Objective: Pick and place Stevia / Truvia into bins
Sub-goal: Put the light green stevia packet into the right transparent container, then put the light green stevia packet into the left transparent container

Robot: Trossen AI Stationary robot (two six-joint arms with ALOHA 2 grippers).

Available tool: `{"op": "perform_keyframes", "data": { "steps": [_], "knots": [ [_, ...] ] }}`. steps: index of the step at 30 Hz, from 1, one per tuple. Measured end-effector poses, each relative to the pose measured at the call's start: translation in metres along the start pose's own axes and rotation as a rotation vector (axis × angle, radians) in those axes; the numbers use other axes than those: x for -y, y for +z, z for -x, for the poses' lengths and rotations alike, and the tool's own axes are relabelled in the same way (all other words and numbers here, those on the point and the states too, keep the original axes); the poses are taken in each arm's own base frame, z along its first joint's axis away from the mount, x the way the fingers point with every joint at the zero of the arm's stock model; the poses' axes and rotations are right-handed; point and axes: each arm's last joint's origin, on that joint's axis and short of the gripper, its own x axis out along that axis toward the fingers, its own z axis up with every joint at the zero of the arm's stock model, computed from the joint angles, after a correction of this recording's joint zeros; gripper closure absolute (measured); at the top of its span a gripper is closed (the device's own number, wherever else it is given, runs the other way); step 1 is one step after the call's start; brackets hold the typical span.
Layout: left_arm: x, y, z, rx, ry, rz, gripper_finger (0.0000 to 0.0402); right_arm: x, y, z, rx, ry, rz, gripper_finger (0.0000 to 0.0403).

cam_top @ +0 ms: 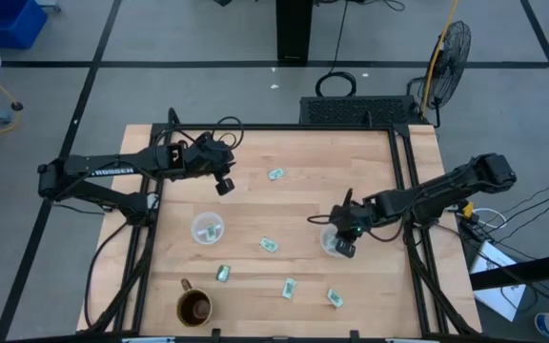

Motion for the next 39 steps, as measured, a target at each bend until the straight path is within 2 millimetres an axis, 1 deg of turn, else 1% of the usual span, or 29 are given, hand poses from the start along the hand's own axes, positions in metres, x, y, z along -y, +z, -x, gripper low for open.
{"op": "perform_keyframes", "data": {
  "steps": [5, 10, 15, 19, 23, 27, 30, 33, 36, 38, 39],
  "knots": [
    [0.000, 0.000, 0.000, 0.000, 0.000, 0.000, 0.0337, 0.000, -0.001, -0.002, -0.013, -0.004, 0.070, 0.0403],
    [0.000, 0.000, 0.000, 0.002, 0.000, 0.001, 0.0337, -0.001, -0.001, -0.008, -0.056, 0.028, 0.080, 0.0396],
    [0.000, 0.003, 0.000, 0.031, -0.001, 0.009, 0.0337, 0.000, -0.001, -0.014, -0.071, 0.017, 0.079, 0.0370],
    [0.000, 0.004, 0.000, 0.042, -0.001, 0.013, 0.0337, 0.000, 0.000, -0.015, -0.065, 0.016, 0.092, 0.0343],
    [0.000, 0.004, 0.000, 0.045, -0.001, 0.008, 0.0337, -0.001, 0.001, -0.007, -0.030, 0.041, 0.129, 0.0327],
    [0.000, 0.005, 0.000, 0.047, -0.018, 0.016, 0.0337, -0.002, 0.002, 0.011, 0.019, 0.096, 0.177, 0.0324],
    [0.003, 0.007, -0.003, 0.064, -0.075, 0.042, 0.0337, -0.004, 0.003, 0.029, 0.103, 0.145, 0.235, 0.0328],
    [0.007, 0.011, -0.010, 0.082, -0.122, 0.083, 0.0337, -0.006, 0.006, 0.047, 0.247, 0.147, 0.312, 0.0329],
    [0.013, 0.013, -0.025, 0.073, -0.166, 0.114, 0.0337, -0.006, 0.011, 0.062, 0.429, 0.056, 0.356, 0.0328],
    [0.018, 0.014, -0.040, 0.065, -0.181, 0.142, 0.0337, -0.003, 0.014, 0.064, 0.553, -0.026, 0.345, 0.0328],
    [0.020, 0.014, -0.048, 0.064, -0.181, 0.157, 0.0337, -0.001, 0.014, 0.062, 0.609, -0.069, 0.338, 0.0328]
  ]
}}
